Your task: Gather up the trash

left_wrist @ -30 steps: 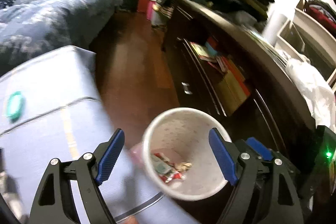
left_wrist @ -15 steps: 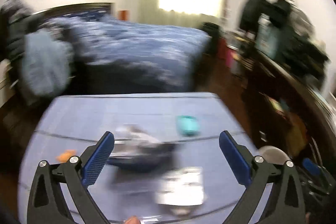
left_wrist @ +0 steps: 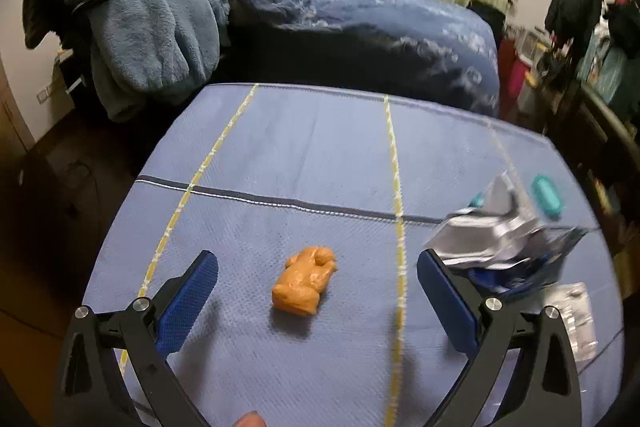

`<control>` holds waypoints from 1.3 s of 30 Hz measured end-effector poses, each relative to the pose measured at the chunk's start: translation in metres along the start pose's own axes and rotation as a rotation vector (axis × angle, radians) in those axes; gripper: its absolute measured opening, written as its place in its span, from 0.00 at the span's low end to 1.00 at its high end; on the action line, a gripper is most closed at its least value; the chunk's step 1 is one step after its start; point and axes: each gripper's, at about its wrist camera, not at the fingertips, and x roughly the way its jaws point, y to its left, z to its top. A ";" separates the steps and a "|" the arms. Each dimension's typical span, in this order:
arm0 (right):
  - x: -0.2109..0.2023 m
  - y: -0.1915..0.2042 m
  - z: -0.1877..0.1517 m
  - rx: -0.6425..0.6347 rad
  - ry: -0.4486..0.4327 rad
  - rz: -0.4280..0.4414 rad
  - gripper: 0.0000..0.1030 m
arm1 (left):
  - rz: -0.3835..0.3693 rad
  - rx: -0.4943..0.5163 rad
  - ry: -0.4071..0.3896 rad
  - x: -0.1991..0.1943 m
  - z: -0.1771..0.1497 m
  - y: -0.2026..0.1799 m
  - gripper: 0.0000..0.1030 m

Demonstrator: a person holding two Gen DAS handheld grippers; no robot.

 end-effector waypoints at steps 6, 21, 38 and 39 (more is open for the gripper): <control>0.014 0.021 -0.001 -0.019 0.042 0.041 0.67 | 0.010 0.049 0.023 0.012 -0.008 -0.002 0.48; 0.066 0.110 0.002 -0.110 0.125 0.136 0.92 | 0.073 -0.064 -0.055 -0.009 -0.008 0.040 0.28; 0.065 0.107 -0.004 -0.062 0.175 0.168 0.48 | 0.057 -0.057 -0.066 -0.014 -0.010 0.039 0.28; 0.063 0.106 -0.005 -0.063 0.176 0.172 0.48 | 0.059 -0.051 -0.069 -0.016 -0.011 0.037 0.28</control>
